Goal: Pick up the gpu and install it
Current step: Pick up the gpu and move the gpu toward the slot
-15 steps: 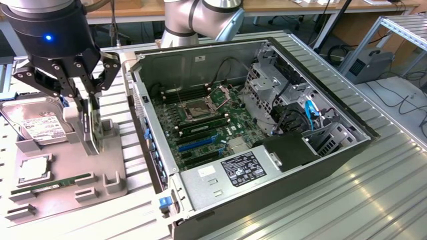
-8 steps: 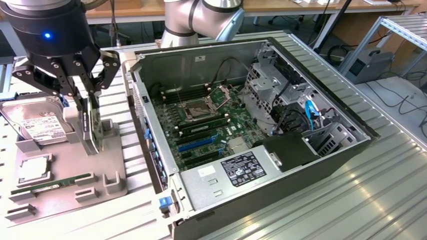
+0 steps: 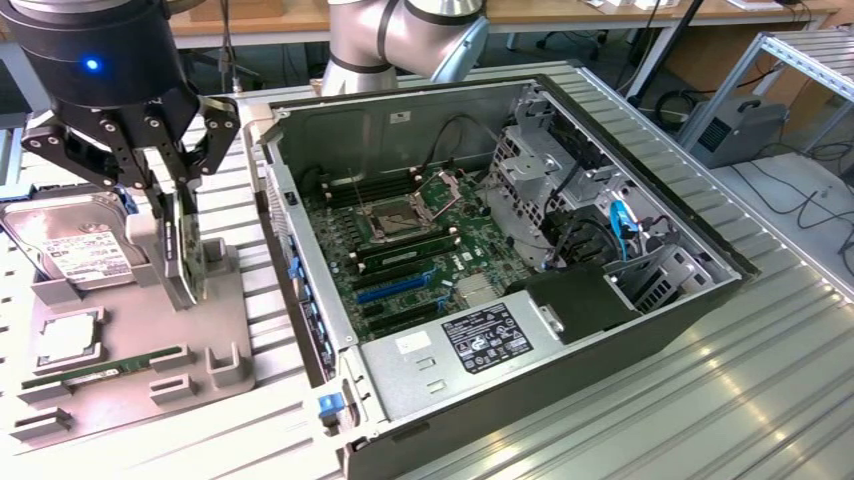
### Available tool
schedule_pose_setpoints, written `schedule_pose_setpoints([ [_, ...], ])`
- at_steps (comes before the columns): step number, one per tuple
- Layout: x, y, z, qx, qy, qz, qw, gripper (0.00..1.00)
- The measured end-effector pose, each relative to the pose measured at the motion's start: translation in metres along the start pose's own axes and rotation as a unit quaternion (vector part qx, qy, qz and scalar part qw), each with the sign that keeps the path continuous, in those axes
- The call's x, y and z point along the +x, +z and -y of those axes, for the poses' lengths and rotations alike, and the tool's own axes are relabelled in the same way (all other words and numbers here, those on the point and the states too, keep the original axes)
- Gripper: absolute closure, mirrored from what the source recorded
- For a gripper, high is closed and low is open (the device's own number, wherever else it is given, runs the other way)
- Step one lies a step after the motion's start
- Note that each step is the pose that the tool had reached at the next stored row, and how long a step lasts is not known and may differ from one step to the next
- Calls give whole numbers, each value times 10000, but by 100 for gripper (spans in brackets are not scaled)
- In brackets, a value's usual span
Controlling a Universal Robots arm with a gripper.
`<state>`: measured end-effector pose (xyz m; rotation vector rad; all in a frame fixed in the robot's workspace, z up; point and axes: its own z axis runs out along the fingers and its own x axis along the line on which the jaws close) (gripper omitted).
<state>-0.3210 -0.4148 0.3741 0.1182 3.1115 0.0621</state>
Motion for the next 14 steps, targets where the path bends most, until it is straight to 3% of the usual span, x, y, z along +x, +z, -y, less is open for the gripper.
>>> schedule_pose_setpoints([
  [14, -1, -43, -2, 0, 0, 0, 10000, 73],
])
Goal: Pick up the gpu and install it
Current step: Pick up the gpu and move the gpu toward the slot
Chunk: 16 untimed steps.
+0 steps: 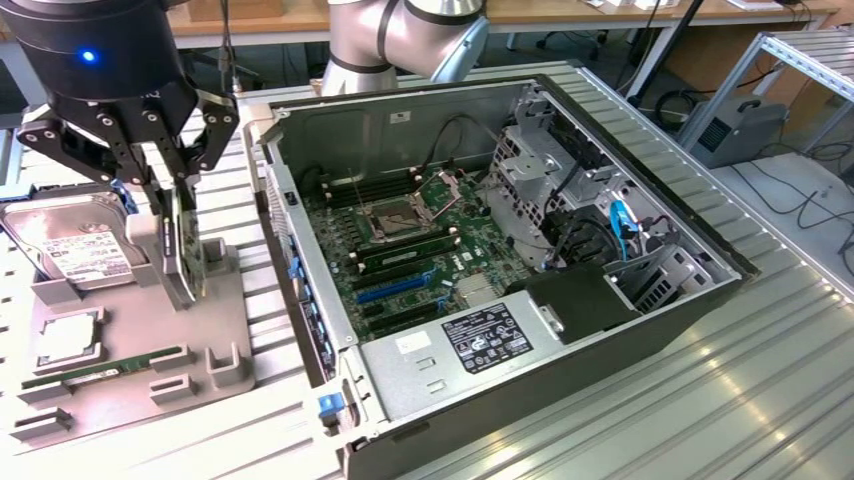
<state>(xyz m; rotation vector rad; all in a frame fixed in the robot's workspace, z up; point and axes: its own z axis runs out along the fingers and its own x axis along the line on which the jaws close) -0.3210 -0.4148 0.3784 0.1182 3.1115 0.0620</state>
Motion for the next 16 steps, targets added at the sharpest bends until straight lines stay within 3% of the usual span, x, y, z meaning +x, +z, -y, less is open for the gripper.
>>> schedule_pose_setpoints([
  [16, -1, -52, -2, 0, 0, 0, 10000, 73],
])
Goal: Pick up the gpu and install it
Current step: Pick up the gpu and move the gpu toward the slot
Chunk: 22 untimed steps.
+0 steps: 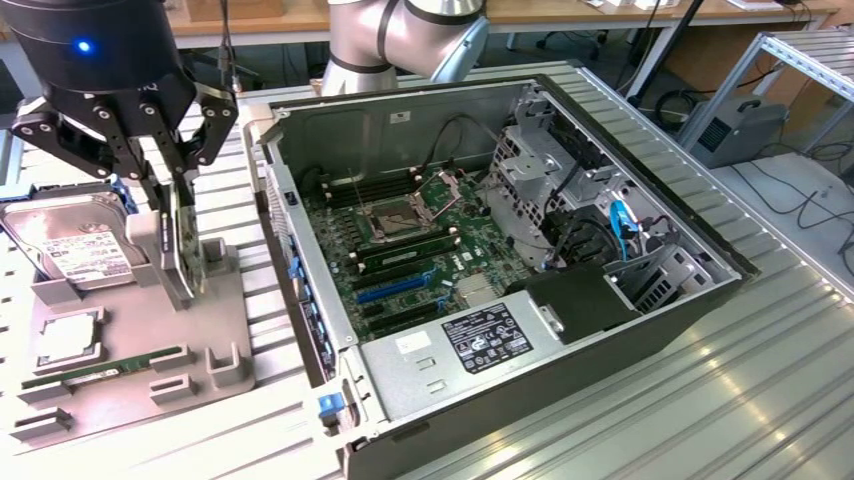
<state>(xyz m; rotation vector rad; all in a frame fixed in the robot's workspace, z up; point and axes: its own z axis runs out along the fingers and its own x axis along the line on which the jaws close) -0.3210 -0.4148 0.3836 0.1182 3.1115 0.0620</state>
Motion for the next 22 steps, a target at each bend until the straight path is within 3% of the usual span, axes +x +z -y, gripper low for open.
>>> schedule_pose_setpoints([
  [22, -2, -82, -3, 0, 0, 0, 10000, 73],
])
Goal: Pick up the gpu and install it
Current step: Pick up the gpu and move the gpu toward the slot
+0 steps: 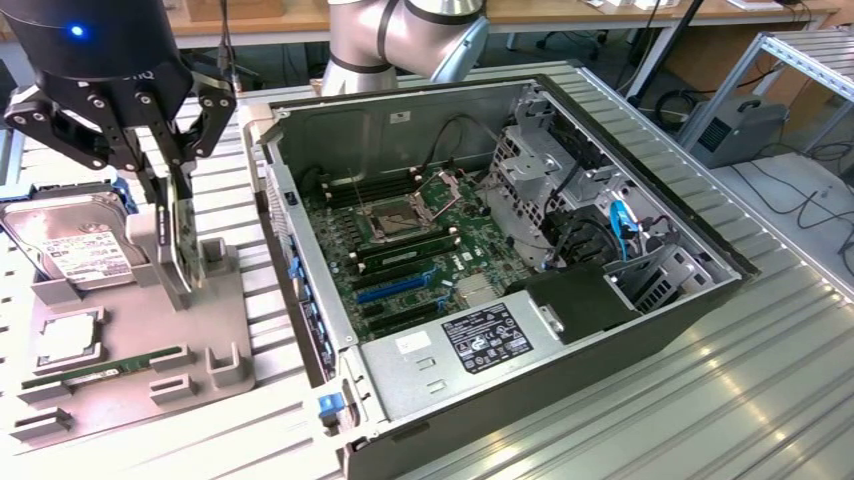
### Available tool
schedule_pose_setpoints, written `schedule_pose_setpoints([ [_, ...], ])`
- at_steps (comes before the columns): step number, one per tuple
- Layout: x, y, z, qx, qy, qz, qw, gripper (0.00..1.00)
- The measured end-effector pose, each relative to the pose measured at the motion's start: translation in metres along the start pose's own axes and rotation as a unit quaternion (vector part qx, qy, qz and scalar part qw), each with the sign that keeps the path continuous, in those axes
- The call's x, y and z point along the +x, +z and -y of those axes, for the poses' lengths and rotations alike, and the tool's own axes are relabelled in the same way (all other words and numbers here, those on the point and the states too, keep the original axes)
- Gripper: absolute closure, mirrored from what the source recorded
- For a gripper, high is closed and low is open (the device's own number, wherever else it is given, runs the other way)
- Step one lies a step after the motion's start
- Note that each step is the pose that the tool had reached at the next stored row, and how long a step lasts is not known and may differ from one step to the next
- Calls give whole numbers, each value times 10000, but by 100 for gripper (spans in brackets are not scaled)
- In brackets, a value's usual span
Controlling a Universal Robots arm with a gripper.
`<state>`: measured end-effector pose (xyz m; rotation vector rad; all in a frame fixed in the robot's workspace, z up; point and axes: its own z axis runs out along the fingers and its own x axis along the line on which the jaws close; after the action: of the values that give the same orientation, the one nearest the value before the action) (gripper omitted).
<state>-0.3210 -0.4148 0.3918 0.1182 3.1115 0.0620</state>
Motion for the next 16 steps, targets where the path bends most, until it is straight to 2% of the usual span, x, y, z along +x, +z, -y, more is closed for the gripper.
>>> schedule_pose_setpoints([
  [16, -1, -49, -2, 0, 0, 0, 10000, 73],
])
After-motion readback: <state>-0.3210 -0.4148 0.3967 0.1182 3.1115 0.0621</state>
